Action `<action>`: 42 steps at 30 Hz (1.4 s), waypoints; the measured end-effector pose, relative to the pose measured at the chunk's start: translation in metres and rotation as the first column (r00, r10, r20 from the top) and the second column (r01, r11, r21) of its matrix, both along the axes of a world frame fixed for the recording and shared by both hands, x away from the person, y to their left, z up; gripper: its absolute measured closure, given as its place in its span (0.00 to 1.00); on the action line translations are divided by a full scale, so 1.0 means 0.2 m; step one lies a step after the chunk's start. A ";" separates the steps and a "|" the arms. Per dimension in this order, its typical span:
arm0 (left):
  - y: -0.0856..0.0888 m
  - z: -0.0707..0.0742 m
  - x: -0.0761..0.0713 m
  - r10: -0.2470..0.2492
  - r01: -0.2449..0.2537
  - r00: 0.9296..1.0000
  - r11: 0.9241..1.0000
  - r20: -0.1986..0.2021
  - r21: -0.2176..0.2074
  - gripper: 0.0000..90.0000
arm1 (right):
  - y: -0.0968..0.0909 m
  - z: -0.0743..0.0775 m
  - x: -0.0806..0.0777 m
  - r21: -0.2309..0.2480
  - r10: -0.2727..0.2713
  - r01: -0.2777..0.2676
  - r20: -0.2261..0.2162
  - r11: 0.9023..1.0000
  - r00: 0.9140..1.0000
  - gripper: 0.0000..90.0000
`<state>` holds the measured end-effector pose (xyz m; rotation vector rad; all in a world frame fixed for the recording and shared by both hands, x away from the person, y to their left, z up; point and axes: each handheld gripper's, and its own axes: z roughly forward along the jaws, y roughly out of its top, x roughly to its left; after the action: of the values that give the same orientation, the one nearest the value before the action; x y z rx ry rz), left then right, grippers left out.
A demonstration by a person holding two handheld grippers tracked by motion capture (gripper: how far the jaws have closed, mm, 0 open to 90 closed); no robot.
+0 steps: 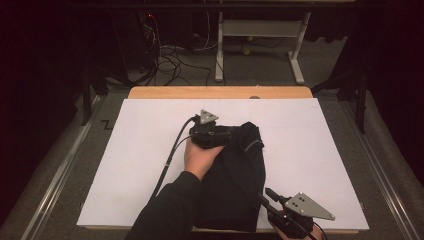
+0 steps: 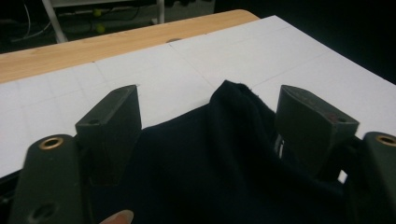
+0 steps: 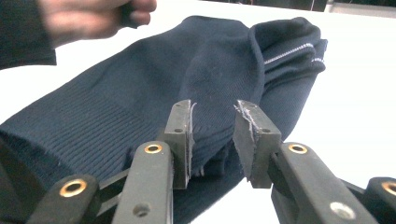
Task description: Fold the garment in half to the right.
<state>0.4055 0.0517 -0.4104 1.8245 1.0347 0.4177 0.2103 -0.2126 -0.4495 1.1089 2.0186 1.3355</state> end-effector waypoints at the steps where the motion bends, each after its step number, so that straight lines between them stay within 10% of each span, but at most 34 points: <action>1: 0.03 0.00 -0.02 0.000 0.000 1.000 1.000 0.000 -0.006 0.19 | 0.00 0.00 0.01 0.001 -0.001 0.001 0.001 1.000 1.000 0.76; 13: 0.45 -0.12 -0.29 -0.018 0.018 1.000 1.000 0.017 0.000 0.05 | 0.05 0.02 0.18 -0.039 -0.009 0.009 0.002 0.999 1.000 0.79; 28: 0.83 -0.22 -0.57 0.024 -0.024 1.000 1.000 0.009 0.006 0.00 | 0.24 0.02 0.76 -0.136 -0.035 0.020 -0.103 0.991 0.994 0.82; 30: 0.85 -0.24 -0.58 0.025 -0.025 1.000 1.000 0.007 0.004 0.00 | 0.25 0.01 0.78 -0.152 -0.045 0.027 -0.117 0.988 0.992 0.96; 42: 0.87 -0.26 -0.58 0.029 -0.029 1.000 1.000 0.011 0.003 0.00 | 0.00 -0.13 0.75 -0.112 -0.179 0.159 -0.211 0.981 0.961 0.97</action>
<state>0.2897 0.2263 -0.4622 1.8100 1.0545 0.4469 0.3597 -0.2135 -0.4762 1.4034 2.0620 1.0604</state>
